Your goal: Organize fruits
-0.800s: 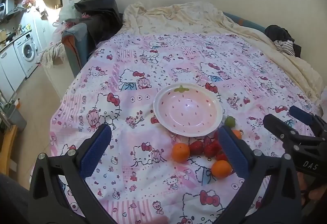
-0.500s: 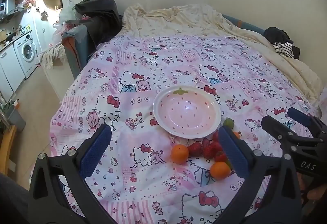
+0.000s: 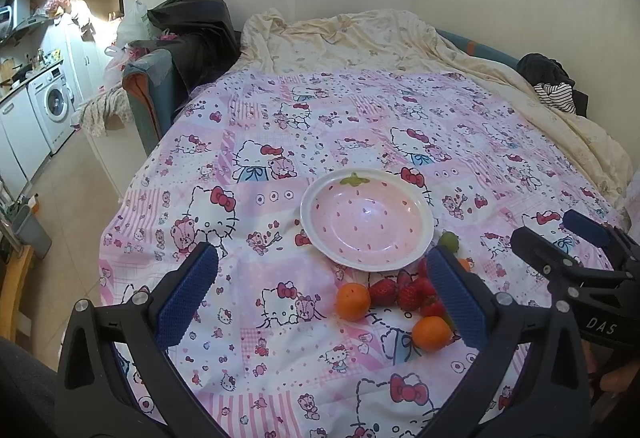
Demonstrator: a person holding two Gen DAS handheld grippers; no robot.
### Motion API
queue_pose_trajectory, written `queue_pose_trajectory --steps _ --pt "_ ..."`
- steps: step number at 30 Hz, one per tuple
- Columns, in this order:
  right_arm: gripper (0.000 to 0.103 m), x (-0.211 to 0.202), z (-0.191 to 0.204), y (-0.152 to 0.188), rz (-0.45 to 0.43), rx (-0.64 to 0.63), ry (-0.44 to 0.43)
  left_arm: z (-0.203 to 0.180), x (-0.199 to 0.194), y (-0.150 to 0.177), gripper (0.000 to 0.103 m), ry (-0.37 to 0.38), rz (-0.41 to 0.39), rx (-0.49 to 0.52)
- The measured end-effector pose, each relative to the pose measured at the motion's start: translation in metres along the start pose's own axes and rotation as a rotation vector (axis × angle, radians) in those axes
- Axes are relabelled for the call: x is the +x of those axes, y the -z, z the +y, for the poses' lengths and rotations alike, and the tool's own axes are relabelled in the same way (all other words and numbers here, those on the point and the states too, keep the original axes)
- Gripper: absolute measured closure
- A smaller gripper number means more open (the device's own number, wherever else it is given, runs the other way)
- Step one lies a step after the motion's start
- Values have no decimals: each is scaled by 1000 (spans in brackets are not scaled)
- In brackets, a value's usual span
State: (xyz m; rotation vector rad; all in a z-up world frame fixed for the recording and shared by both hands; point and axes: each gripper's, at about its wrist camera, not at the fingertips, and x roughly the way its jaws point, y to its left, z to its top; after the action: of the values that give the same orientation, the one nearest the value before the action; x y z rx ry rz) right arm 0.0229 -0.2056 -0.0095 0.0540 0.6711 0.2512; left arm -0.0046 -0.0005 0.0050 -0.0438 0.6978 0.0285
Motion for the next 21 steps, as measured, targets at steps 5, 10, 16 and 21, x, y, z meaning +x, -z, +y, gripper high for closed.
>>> queue_pose_trajectory --steps 5,10,16,21 --pt "0 0 2 4 3 -7 2 -1 -1 0 0 -7 -9 5" --pt "0 0 3 4 -1 -4 3 0 -1 0 0 -6 -5 3" --pt "0 0 2 2 -1 -4 3 0 1 1 0 0 1 3" --pt "0 -2 0 3 -5 1 3 1 1 2 0 -4 -9 6"
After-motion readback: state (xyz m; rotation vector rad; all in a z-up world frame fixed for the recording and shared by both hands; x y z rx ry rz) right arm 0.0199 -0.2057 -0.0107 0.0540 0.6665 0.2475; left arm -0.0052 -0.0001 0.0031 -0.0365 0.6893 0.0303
